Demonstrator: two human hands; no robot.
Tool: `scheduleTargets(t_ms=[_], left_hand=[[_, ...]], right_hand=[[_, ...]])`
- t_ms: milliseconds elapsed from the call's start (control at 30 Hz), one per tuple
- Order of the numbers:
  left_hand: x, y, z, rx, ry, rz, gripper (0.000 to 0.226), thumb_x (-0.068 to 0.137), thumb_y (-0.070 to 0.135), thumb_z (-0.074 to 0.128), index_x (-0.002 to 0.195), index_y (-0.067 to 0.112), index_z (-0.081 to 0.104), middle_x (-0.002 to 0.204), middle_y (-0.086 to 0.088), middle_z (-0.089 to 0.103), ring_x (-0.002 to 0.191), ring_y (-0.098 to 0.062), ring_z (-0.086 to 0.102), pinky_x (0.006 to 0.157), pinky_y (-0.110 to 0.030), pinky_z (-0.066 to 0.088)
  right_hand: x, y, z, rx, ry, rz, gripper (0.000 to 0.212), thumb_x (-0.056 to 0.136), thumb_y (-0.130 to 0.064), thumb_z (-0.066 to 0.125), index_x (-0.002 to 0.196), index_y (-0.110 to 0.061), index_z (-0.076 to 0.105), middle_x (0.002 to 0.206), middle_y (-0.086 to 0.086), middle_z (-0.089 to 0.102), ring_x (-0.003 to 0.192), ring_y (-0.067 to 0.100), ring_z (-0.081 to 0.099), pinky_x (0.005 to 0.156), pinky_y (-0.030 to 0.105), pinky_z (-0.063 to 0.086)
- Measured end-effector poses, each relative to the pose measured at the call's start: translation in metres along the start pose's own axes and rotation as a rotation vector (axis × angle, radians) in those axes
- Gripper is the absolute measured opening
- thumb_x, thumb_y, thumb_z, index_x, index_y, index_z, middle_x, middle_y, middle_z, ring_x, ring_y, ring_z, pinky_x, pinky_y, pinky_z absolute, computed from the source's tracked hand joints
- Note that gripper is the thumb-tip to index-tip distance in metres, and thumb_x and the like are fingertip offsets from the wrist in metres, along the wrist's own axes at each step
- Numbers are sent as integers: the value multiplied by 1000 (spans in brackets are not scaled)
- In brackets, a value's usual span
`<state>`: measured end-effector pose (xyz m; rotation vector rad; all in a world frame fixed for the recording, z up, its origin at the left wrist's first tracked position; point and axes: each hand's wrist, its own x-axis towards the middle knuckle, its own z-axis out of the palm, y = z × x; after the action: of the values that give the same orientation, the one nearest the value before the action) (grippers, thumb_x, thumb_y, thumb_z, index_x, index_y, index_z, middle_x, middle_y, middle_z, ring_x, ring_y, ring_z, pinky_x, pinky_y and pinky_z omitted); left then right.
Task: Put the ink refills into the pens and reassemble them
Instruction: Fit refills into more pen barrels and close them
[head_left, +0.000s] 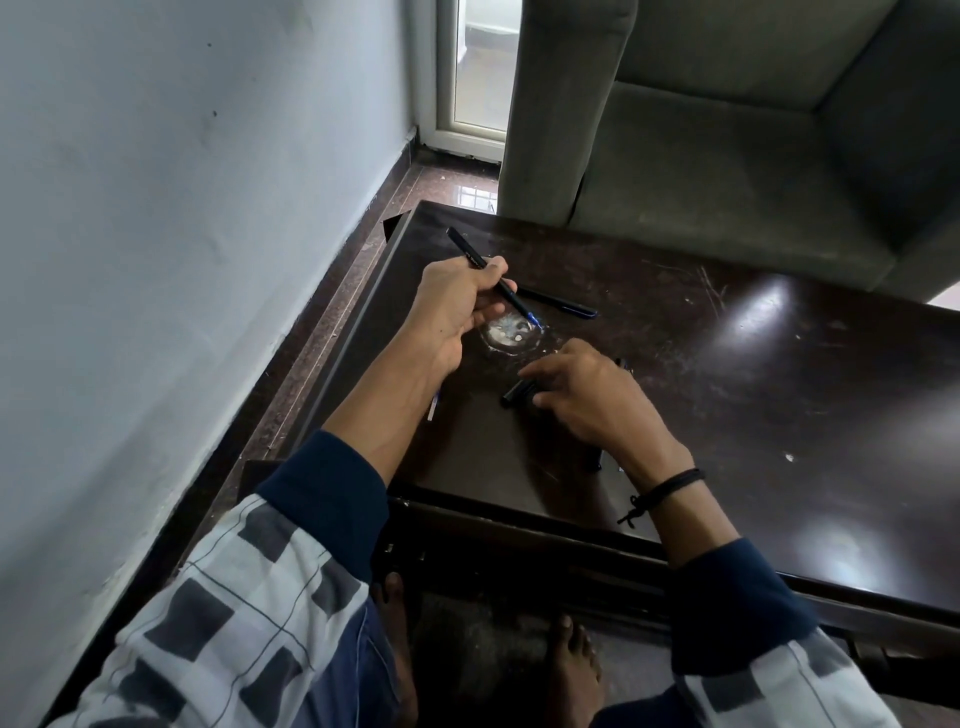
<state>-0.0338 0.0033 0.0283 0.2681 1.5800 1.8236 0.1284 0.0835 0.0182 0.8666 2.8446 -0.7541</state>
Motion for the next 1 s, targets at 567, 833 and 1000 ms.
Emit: scheduleTargets(t_ms=[567, 833, 1000], left_hand=[[1, -2, 0, 13, -35, -5, 6, 98, 14, 65, 100, 10, 70, 89, -9, 77, 80, -15, 74, 67, -22, 56], [1, -5, 2, 60, -90, -9, 8, 97, 13, 66, 101, 9, 72, 89, -9, 77, 82, -16, 73, 70, -24, 58], [-5, -10, 8, 125, -173, -25, 12, 96, 11, 68, 105, 6, 73, 92, -9, 77, 87, -15, 75, 73, -24, 59]], right_hand=[[-3, 4, -10, 286, 277, 192, 18, 96, -29, 70, 114, -27, 68, 103, -5, 67, 93, 15, 66, 81, 38, 57], [-3, 2, -5, 299, 322, 174, 16, 95, -30, 71, 110, -26, 69, 98, -6, 67, 89, 15, 64, 73, 31, 47], [-3, 1, -5, 300, 355, 134, 14, 95, -29, 71, 109, -25, 69, 91, -11, 63, 77, 2, 57, 64, 22, 44]])
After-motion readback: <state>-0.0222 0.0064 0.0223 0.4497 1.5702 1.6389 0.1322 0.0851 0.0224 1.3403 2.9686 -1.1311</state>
